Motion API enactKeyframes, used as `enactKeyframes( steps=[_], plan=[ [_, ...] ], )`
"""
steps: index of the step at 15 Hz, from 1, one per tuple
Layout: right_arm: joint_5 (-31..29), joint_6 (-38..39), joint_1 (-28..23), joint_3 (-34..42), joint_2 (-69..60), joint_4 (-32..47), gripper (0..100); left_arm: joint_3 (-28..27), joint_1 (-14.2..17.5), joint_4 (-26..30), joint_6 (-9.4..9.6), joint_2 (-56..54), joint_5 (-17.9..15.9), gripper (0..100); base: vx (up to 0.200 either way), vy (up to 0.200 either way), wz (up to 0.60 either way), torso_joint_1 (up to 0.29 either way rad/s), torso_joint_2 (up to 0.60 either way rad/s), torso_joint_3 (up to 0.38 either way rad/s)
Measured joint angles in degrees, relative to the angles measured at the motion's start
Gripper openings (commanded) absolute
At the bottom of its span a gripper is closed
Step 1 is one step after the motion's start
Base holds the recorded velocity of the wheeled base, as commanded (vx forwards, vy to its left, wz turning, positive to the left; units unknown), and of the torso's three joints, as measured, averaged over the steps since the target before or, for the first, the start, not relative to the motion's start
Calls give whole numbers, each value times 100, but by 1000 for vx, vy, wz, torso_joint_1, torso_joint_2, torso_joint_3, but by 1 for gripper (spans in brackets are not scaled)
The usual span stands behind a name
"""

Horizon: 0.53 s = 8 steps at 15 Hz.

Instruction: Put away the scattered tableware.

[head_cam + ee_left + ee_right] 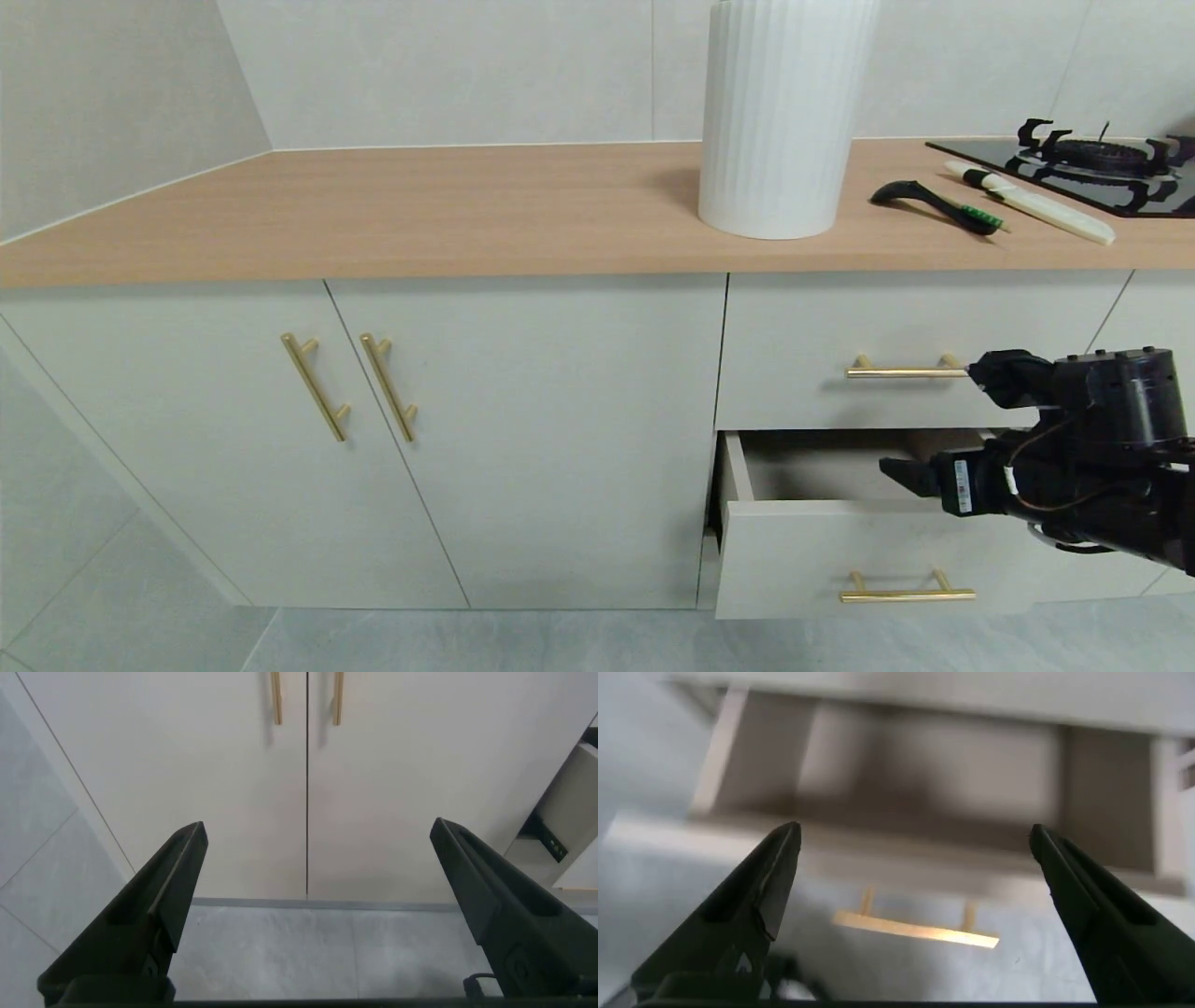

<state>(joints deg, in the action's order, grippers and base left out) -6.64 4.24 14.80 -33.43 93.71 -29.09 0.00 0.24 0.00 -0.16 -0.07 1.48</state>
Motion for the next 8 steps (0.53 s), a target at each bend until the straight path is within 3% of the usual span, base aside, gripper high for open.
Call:
enactKeyframes(
  steps=[5,8],
  plan=[
    [-523,22,5,123,1064,-1334,100,0,0,0,0,0,0,100,0,0,0,0,0,0],
    [-542,10,0,221,1370,-1393,100,0,0,0,0,0,0,100,0,0,0,0,0,0]
  ],
)
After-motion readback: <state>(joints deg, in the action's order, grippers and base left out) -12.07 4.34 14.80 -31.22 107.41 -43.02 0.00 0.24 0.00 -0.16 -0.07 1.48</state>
